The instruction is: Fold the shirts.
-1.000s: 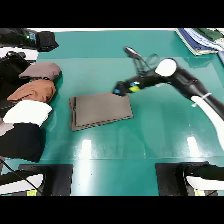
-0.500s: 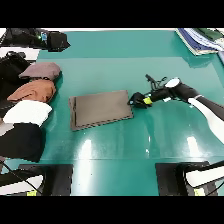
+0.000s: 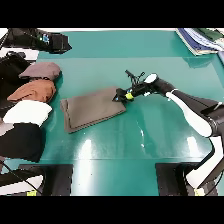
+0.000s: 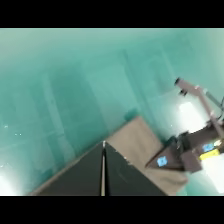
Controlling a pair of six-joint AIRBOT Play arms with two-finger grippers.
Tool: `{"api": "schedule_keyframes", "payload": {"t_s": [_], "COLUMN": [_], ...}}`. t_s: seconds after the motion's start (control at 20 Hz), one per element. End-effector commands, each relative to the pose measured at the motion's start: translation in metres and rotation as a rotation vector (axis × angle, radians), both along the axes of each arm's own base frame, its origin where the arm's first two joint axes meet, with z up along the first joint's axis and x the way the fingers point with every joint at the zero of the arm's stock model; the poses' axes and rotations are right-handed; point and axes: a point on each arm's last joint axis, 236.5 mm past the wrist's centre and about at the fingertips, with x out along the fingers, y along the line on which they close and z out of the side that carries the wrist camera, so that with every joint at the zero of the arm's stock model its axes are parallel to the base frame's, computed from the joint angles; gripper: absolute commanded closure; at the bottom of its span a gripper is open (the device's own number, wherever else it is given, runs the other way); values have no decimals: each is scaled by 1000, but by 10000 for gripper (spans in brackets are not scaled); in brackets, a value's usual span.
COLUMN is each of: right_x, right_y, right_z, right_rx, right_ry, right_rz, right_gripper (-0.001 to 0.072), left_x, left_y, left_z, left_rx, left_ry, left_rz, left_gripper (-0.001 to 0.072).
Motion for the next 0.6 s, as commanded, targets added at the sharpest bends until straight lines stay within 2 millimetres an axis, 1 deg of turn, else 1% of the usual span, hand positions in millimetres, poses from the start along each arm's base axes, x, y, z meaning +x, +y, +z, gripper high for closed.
{"api": "schedule_keyframes", "payload": {"t_s": [0.0, 0.05, 0.1, 0.2, 0.25, 0.35, 0.4, 0.45, 0.55], "right_x": [35, 42, 46, 42, 35, 15, 2, -13, -44], "right_y": [-55, -91, -135, -229, -279, -371, -409, -447, -508], "right_z": [35, 43, 48, 58, 64, 77, 84, 93, 106], "right_rx": [-47, -68, -94, -165, -207, -277, -299, -312, -354], "right_ry": [-129, -142, -147, -159, -166, -166, -174, -182, -199], "right_rz": [-105, -167, -246, -414, -511, -708, -800, -902, -1068], "right_gripper": [696, 696, 696, 696, 696, 696, 696, 696, 696], "left_x": [-3, -4, -7, -12, -14, -17, -17, -18, -19], "left_y": [-2, -7, -12, -28, -38, -54, -60, -66, -73], "left_z": [-1, -1, -1, 1, 3, 9, 13, 16, 20], "left_rx": [4, 4, 7, 5, 1, -13, -21, -27, -36], "left_ry": [7, 7, 5, -4, -15, -47, -62, -75, -93], "left_rz": [-8, -18, -31, -64, -81, -104, -112, -120, -130], "left_gripper": [680, 680, 680, 680, 680, 680, 680, 680, 679]}}
